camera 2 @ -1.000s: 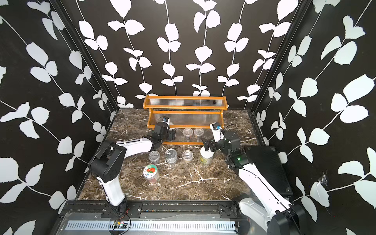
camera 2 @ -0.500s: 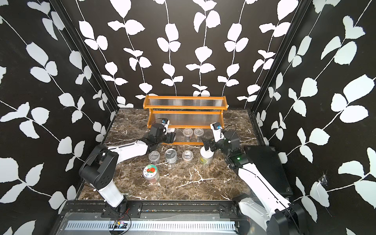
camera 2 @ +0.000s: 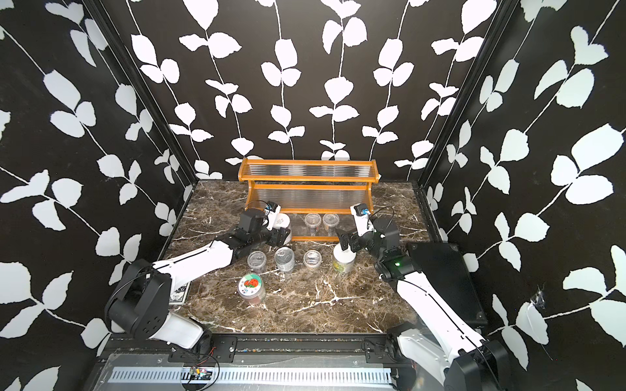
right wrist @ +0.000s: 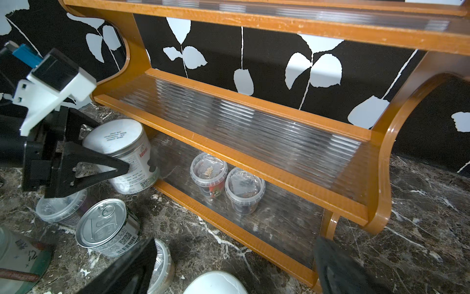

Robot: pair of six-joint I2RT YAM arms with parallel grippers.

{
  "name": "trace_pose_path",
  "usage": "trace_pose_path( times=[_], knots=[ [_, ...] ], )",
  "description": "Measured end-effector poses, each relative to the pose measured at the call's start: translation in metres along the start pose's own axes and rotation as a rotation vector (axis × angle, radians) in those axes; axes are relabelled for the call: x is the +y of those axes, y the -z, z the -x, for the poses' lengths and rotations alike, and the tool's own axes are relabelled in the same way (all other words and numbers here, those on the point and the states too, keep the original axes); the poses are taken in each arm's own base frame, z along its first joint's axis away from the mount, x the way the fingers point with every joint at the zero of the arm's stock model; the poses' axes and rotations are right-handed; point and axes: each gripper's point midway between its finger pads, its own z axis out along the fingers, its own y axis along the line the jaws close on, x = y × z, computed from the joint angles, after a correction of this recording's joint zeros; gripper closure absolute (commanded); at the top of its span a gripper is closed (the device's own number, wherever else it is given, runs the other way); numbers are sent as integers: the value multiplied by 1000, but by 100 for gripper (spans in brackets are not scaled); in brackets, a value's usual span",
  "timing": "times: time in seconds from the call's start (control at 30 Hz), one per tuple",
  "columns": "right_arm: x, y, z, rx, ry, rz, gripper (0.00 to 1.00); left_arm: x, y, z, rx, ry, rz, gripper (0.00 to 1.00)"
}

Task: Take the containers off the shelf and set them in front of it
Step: 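Pick up a container from the shelf, then place the container at the center of the board.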

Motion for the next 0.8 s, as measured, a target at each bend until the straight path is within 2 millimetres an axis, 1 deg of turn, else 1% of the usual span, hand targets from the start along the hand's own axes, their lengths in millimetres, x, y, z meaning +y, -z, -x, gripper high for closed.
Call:
trace_pose_path(
  times=[0.1, 0.2, 0.3, 0.4, 0.5, 0.63, 0.73, 0.8],
  knots=[
    [0, 0, 0, -1, 0, 0, 0, -5, 10, 2, 0, -8, -25, 27],
    [0, 1, 1, -3, 0, -1, 0, -11, 26, 6, -6, -18, -51, 27],
    [0, 1, 1, -5, 1, 0, 0, -20, 46, 13, -26, -30, -76, 27],
    [0, 3, 3, -9, 2, -1, 0, -34, 67, 17, -40, -51, -104, 27],
    [1, 4, 4, -14, 4, -1, 0, -55, 87, 14, -38, -85, -134, 27],
    [1, 5, 4, -14, 4, -1, 0, -94, 117, 6, -50, -137, -191, 27],
    [1, 5, 3, -10, 4, 0, 0, -120, 134, -8, -44, -168, -224, 27],
    [1, 5, 3, -10, 4, 1, 0, -130, 139, -21, -25, -177, -232, 27]
  ],
)
